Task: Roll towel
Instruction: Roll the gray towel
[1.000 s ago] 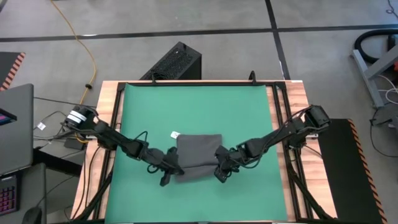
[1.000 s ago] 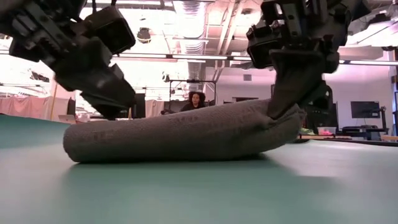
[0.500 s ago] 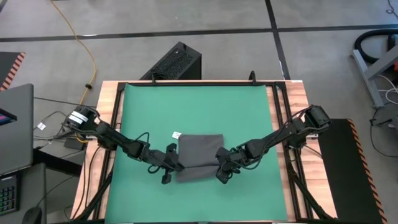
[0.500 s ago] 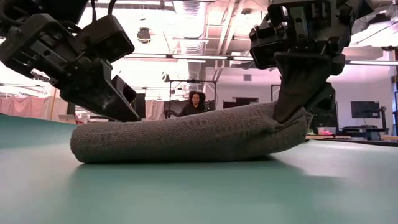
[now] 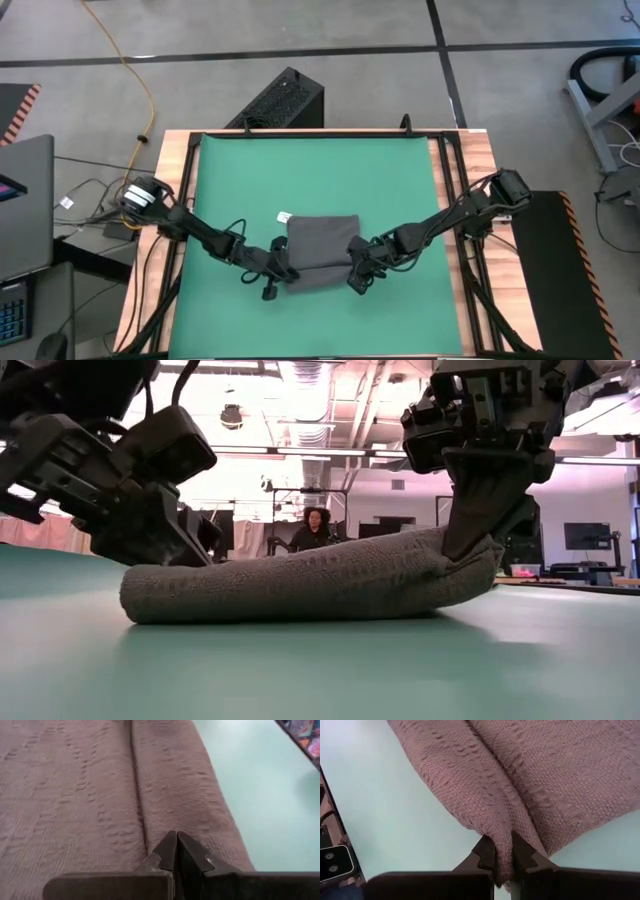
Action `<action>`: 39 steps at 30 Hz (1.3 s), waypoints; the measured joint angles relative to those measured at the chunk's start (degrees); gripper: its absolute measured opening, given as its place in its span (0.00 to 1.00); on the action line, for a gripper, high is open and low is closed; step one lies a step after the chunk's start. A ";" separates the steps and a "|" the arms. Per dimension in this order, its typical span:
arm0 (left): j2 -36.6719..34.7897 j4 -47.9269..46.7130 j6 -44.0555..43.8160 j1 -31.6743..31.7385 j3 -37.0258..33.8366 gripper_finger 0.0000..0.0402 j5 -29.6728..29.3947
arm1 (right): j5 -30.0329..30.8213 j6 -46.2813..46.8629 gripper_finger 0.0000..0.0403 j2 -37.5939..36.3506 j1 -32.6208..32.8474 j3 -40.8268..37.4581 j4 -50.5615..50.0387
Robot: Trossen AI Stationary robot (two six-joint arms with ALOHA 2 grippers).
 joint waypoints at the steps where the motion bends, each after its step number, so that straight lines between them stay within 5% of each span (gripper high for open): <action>1: 0.64 -0.02 -0.12 0.00 -0.07 0.00 -0.36 | -0.13 0.00 0.08 0.00 0.00 0.00 0.17; 6: 1.72 -1.36 -2.19 0.51 -0.30 0.00 1.63 | -4.48 -1.14 0.08 -0.38 -0.02 0.00 1.83; 16: 1.60 -5.25 -7.40 2.43 -0.11 0.00 17.78 | -8.72 5.34 0.08 -2.52 -6.66 0.04 1.85; 39: 1.78 -3.54 -9.85 2.79 -0.26 0.00 24.25 | -17.14 9.32 0.08 -0.75 -17.11 -3.72 0.30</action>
